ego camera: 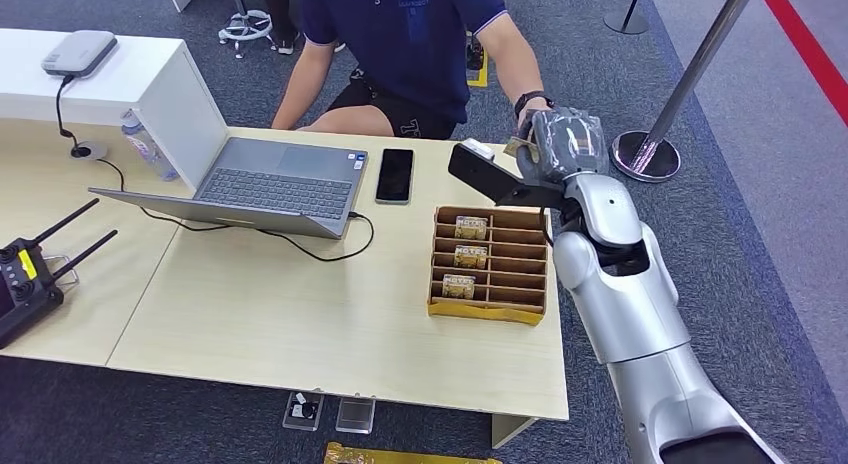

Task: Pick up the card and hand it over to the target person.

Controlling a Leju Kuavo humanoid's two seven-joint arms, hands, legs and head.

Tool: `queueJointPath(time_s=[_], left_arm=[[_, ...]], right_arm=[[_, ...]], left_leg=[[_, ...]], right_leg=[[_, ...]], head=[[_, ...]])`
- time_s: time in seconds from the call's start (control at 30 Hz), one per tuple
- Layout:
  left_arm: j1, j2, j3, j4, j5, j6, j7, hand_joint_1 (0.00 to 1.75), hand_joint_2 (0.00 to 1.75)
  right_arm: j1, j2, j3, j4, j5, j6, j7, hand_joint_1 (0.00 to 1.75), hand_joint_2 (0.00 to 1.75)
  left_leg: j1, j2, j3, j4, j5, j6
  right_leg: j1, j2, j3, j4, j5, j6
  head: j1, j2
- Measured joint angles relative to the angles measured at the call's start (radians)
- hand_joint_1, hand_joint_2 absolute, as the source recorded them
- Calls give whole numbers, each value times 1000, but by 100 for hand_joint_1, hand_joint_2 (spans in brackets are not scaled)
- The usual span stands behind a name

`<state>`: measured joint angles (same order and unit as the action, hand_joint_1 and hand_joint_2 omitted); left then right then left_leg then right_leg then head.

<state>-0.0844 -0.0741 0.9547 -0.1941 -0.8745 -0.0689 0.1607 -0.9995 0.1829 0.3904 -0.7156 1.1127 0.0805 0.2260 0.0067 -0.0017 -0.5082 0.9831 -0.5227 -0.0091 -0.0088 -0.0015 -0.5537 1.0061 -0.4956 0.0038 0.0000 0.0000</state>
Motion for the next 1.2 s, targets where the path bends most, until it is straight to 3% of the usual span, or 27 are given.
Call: queueJointPath(time_s=[0.3, 0.87, 0.9, 1.0, 1.03, 1.13, 1.2], left_arm=[[-4, -2, 0, 3, -6, -7, -10, 0, 175], [-4, 5, 5, 5, -11, -27, -12, 0, 175], [-4, 6, 3, 5, -13, -28, -11, 0, 175], [-4, 7, 4, 4, -13, -29, -16, 0, 175], [-4, 7, 6, 4, -12, -27, -16, 0, 131], [-4, 8, 11, 5, -9, -22, -11, 0, 0], [-4, 8, 12, 4, -11, -20, -10, 0, 0]], right_arm=[[-61, 43, -6, 160, 15, -24, -2, 175, 175], [-56, 44, -24, 173, 31, -34, -7, 175, 175], [-56, 44, -24, 172, 31, -33, -7, 145, 175], [-54, 44, -27, 167, 36, -35, -7, 14, 175], [-52, 43, -28, 163, 38, -37, -7, 0, 175], [-48, 42, -32, 153, 41, -38, -7, 0, 175], [-48, 41, -33, 149, 43, -38, -7, 0, 175]], left_leg=[[0, -2, 0, 0, 0, 0], [1, -4, 0, 0, 0, 0], [1, -3, 0, 0, 0, 0], [1, -3, 0, 0, 1, 0], [1, -3, -1, 0, 1, 0], [1, -3, -1, 0, 1, 0], [1, -3, -1, 0, 1, 0]], right_leg=[[0, -2, 1, -1, 0, 0], [1, -3, 1, -1, -1, 0], [1, -3, 1, -1, -1, 0], [1, -3, 1, -1, 0, 0], [1, -3, 1, -1, 0, 0], [1, -3, 1, -1, 0, 0], [1, -3, 1, -1, 0, 0]], head=[[0, 0], [0, 0], [0, 0], [0, 0], [0, 0], [0, 0], [0, 0]])
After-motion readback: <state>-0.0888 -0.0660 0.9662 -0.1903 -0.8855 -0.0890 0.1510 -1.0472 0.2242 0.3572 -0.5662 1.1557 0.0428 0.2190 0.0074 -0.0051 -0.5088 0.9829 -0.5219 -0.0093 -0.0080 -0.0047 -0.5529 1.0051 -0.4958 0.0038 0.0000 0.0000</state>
